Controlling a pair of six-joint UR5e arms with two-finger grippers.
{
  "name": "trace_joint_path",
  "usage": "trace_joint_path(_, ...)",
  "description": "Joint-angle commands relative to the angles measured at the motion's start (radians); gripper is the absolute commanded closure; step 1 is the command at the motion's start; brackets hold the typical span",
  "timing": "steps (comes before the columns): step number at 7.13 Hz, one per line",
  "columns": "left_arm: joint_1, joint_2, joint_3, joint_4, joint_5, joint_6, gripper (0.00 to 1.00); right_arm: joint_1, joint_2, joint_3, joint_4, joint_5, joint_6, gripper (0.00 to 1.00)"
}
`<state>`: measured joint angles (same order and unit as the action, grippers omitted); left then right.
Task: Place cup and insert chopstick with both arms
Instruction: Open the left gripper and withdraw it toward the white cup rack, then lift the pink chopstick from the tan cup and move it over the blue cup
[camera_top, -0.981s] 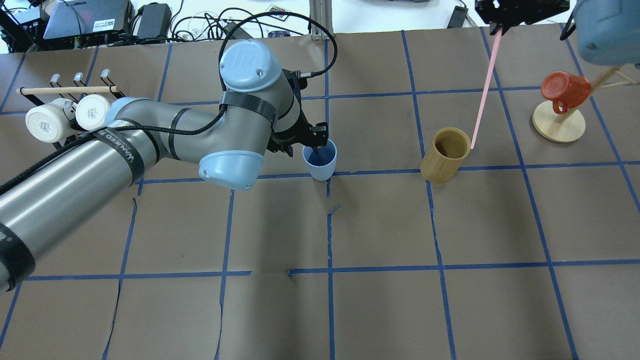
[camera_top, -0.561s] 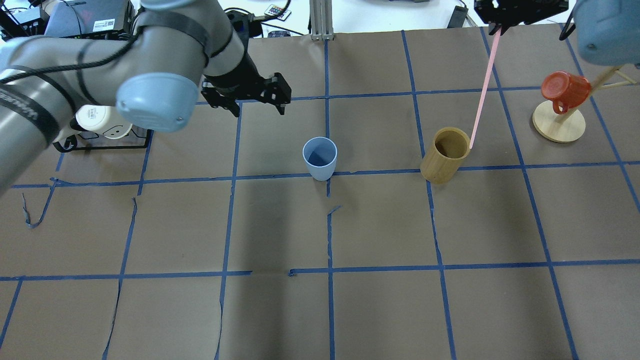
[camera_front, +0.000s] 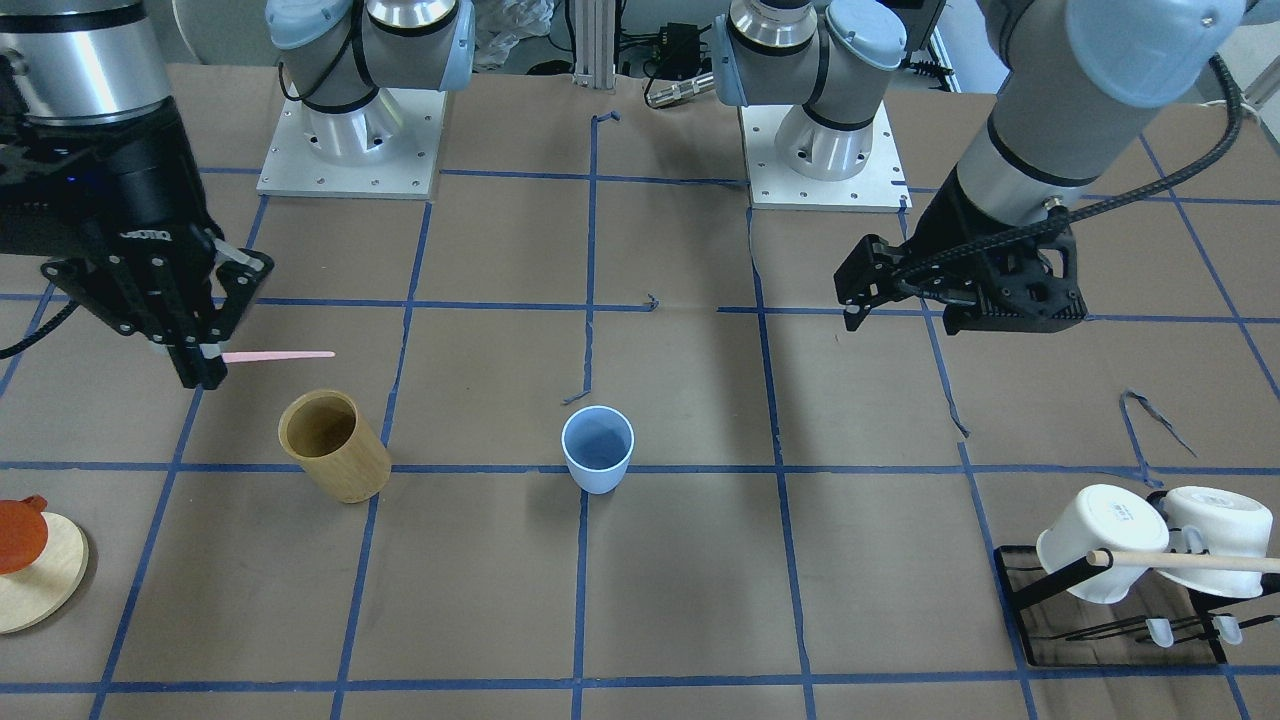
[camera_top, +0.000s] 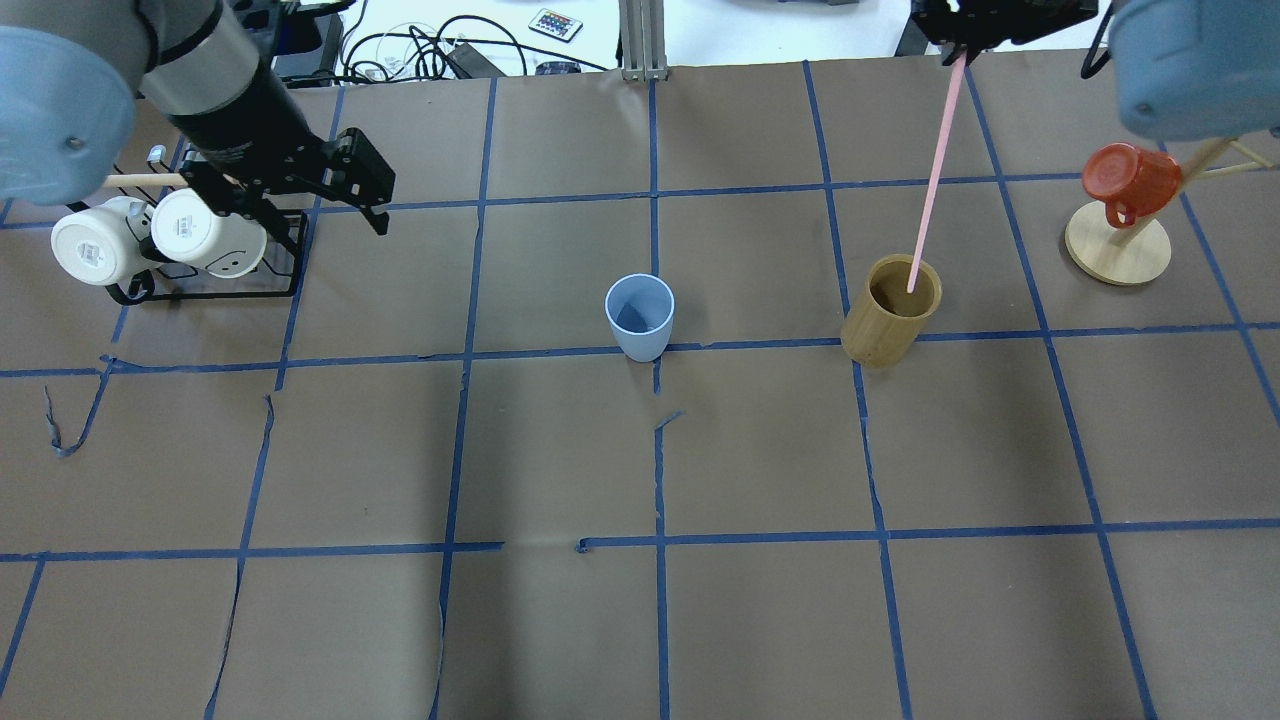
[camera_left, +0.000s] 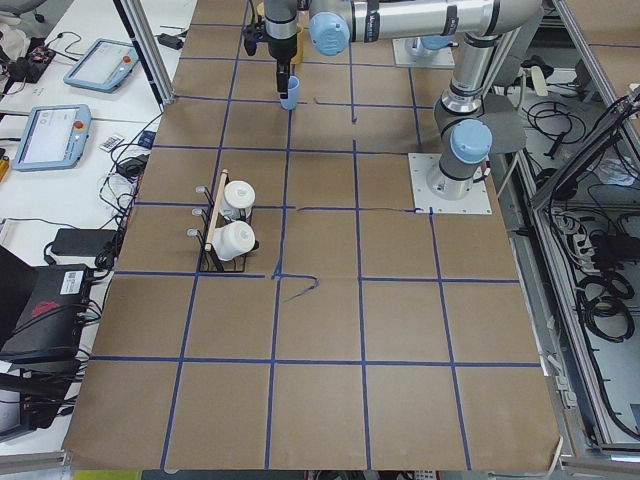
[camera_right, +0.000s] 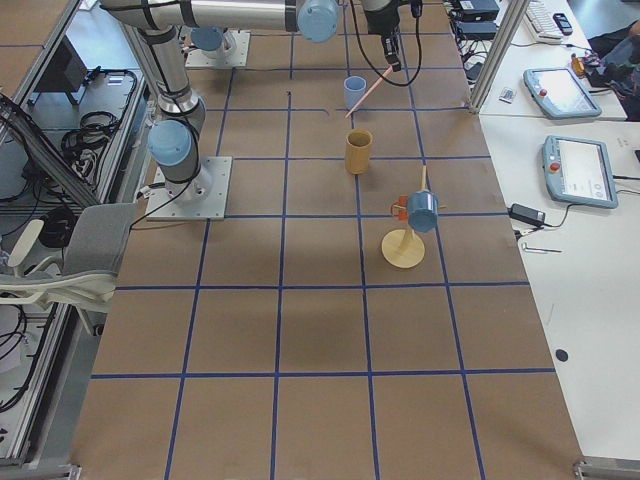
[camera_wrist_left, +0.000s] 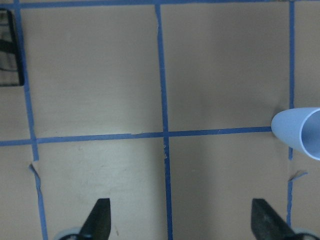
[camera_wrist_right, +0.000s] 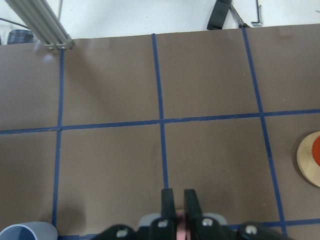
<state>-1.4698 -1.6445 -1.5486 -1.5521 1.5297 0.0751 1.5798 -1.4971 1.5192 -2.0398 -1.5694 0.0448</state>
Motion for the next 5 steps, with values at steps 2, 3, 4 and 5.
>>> trace_joint_path(2,0.008,0.035,-0.005,0.023,0.012,-0.012,0.00,0.205,0.011,0.001,-0.127,-0.014,0.084,1.00)
trace_joint_path(3,0.008,0.035,-0.010,0.027,0.006,-0.011,0.00,0.250,0.011,0.001,-0.185,-0.021,0.104,1.00)
trace_joint_path(4,-0.007,0.032,-0.004,0.029,0.003,-0.018,0.00,0.290,0.018,0.012,-0.248,-0.020,0.137,1.00)
trace_joint_path(5,-0.054,0.035,-0.002,0.029,0.015,-0.065,0.00,0.331,0.041,0.025,-0.291,-0.035,0.174,1.00)
